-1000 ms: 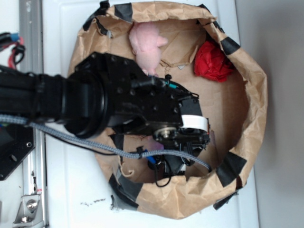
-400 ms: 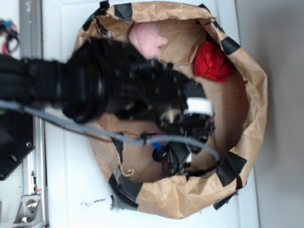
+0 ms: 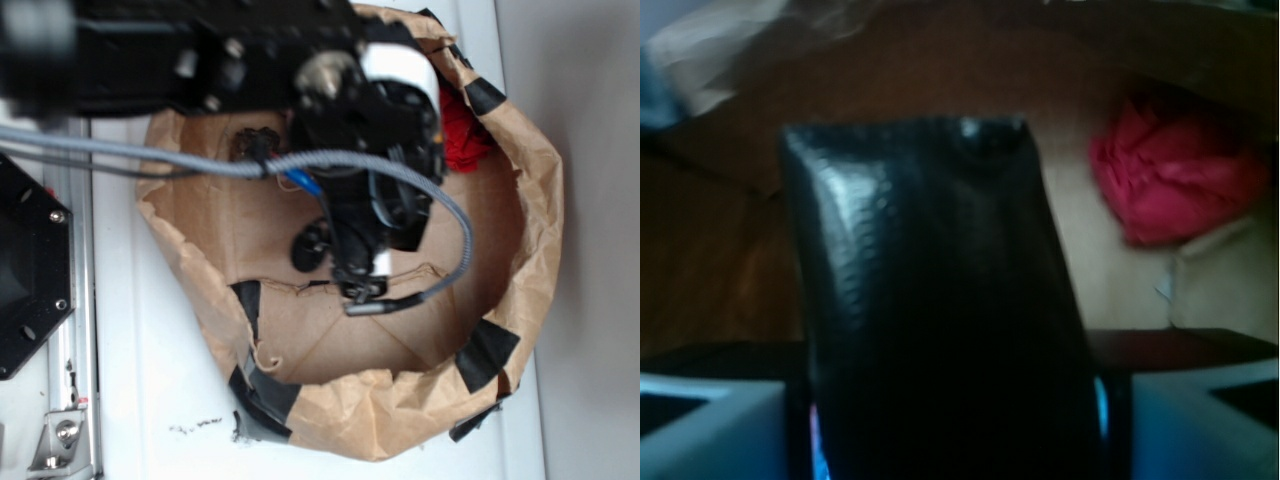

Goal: Grab the black box.

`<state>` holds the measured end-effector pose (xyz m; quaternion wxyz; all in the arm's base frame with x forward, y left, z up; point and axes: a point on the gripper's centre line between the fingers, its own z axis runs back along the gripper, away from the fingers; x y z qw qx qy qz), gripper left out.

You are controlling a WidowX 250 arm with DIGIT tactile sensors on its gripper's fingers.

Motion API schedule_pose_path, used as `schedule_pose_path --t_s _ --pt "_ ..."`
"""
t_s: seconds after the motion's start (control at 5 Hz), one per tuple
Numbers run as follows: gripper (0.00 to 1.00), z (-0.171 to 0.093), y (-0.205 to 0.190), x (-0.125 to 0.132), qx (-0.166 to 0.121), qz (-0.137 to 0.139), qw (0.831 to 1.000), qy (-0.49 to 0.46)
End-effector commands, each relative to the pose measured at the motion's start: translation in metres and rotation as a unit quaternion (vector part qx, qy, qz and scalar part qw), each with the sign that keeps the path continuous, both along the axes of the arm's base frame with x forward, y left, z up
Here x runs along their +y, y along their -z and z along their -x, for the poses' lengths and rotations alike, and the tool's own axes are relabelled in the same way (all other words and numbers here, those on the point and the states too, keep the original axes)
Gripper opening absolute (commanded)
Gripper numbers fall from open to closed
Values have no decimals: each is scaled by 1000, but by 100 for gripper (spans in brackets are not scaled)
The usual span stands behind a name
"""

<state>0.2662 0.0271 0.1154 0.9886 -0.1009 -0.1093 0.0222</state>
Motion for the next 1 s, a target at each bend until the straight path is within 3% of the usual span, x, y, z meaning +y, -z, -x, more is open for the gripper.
schedule_pose_path --t_s 0.0,0.2,0.4,0.8 --pt "0 1 -25 0 -2 -37 999 22" --pt "0 2 -22 0 -17 -37 999 22" --pt "0 -1 -22 6 -48 -22 996 -76" --pt "0 1 -20 2 -61 -12 997 -41"
